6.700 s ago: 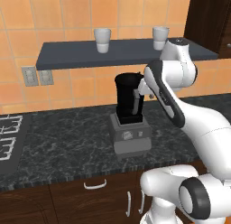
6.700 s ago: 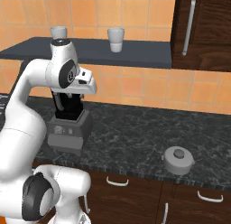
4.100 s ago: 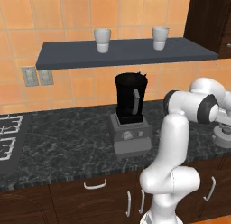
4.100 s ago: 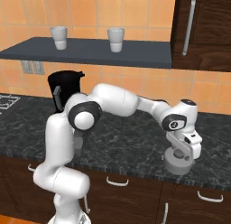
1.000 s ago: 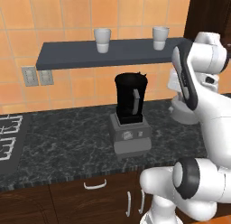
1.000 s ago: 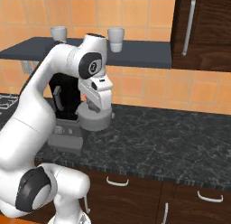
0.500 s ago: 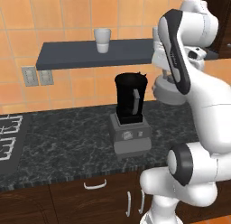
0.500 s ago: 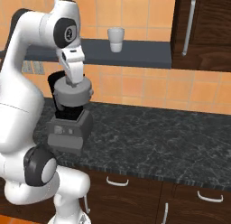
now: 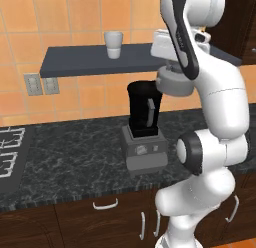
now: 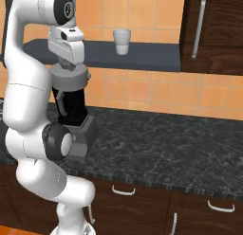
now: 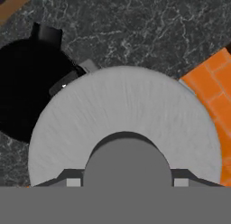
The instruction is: Close the lid blender by securely placing the lid on top.
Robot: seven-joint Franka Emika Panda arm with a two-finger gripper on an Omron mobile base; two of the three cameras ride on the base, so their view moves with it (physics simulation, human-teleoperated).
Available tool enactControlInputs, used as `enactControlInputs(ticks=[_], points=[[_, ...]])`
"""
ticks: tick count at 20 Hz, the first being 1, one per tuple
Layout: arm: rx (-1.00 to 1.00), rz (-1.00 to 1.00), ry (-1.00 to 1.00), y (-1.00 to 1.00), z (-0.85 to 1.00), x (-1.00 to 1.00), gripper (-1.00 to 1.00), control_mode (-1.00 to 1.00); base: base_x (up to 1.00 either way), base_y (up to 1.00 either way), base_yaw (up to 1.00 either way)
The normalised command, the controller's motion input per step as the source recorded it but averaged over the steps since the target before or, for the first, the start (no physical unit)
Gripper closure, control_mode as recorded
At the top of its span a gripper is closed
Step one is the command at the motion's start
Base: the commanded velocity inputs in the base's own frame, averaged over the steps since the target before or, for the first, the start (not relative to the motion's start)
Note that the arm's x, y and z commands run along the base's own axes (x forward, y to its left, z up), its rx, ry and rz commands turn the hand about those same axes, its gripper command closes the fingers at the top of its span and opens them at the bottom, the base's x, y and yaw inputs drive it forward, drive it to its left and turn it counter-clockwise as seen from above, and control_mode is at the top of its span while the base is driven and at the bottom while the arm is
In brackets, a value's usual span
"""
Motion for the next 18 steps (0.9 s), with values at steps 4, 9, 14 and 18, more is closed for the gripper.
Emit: enactControlInputs(ticks=[4,9,14,18], points=[[0.0,0.43,-0.1,0.4,-0.05,0.31,1.0,-1.0,0.0,0.0,0.0],[0.0,0.36,-0.14,0.3,-0.13,0.31,1.0,-1.0,0.0,0.0,0.0],[0.0,0.2,-0.06,0.35,-0.12,0.39,1.0,-1.0,0.0,0.0,0.0],[0.0,-0.01,0.0,0.31,0.0,0.57,1.0,-1.0,0.0,0.0,0.0]])
